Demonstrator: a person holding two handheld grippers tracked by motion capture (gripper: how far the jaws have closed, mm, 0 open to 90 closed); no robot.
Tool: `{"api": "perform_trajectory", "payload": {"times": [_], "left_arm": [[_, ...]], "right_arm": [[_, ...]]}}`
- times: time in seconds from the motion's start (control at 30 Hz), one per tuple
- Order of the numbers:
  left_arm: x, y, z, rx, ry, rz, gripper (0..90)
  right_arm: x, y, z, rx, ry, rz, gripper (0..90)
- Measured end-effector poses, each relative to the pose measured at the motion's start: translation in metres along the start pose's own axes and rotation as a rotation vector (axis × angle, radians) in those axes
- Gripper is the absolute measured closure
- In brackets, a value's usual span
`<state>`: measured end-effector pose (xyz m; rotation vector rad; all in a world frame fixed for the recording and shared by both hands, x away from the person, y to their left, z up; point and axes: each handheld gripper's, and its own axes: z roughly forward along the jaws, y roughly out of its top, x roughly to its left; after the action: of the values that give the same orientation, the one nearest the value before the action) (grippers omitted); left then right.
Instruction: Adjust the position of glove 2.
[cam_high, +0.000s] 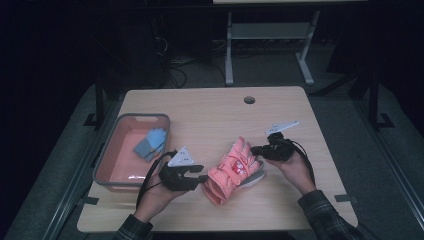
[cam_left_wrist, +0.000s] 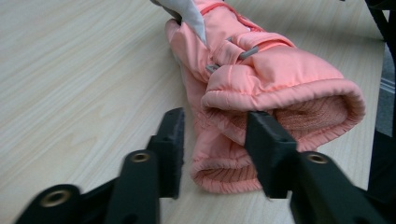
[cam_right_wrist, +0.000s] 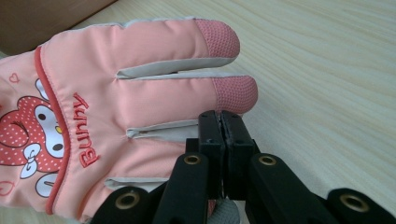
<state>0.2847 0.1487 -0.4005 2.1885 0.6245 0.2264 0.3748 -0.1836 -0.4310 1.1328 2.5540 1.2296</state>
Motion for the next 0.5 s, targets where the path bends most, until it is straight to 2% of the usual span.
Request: {"api": "perform_trajectory", "payload": {"times": [0.07, 0.17, 0.3, 0.33, 0.37, 0.4, 0.5], "left_arm": [[0.002, 0.001, 0.004, 0.009, -0.001, 0.013, 50.9], [0.003, 0.003, 0.017, 0.010, -0.025, 0.030, 45.7], [0.010, 0.005, 0.027, -0.004, -0.071, 0.017, 45.7], [0.011, 0.005, 0.028, -0.008, -0.091, 0.014, 49.5], [0.013, 0.005, 0.029, -0.005, -0.107, 0.017, 57.4], [0.013, 0.005, 0.029, 0.002, -0.095, 0.020, 64.2], [0.013, 0.006, 0.028, 0.009, -0.088, 0.008, 73.8]], "right_arm": [[0.000, 0.000, 0.001, 0.003, -0.001, 0.006, 88.2], [0.001, 0.000, 0.002, 0.007, -0.004, -0.004, 88.2], [0.000, -0.001, 0.002, 0.015, -0.012, -0.008, 88.3], [0.000, -0.001, 0.003, 0.017, -0.010, 0.000, 88.3], [0.000, -0.001, 0.003, 0.018, -0.013, 0.004, 88.3], [-0.001, -0.002, 0.002, 0.017, -0.013, 0.004, 88.3], [-0.002, -0.002, -0.001, 0.005, -0.005, -0.002, 88.3]]}}
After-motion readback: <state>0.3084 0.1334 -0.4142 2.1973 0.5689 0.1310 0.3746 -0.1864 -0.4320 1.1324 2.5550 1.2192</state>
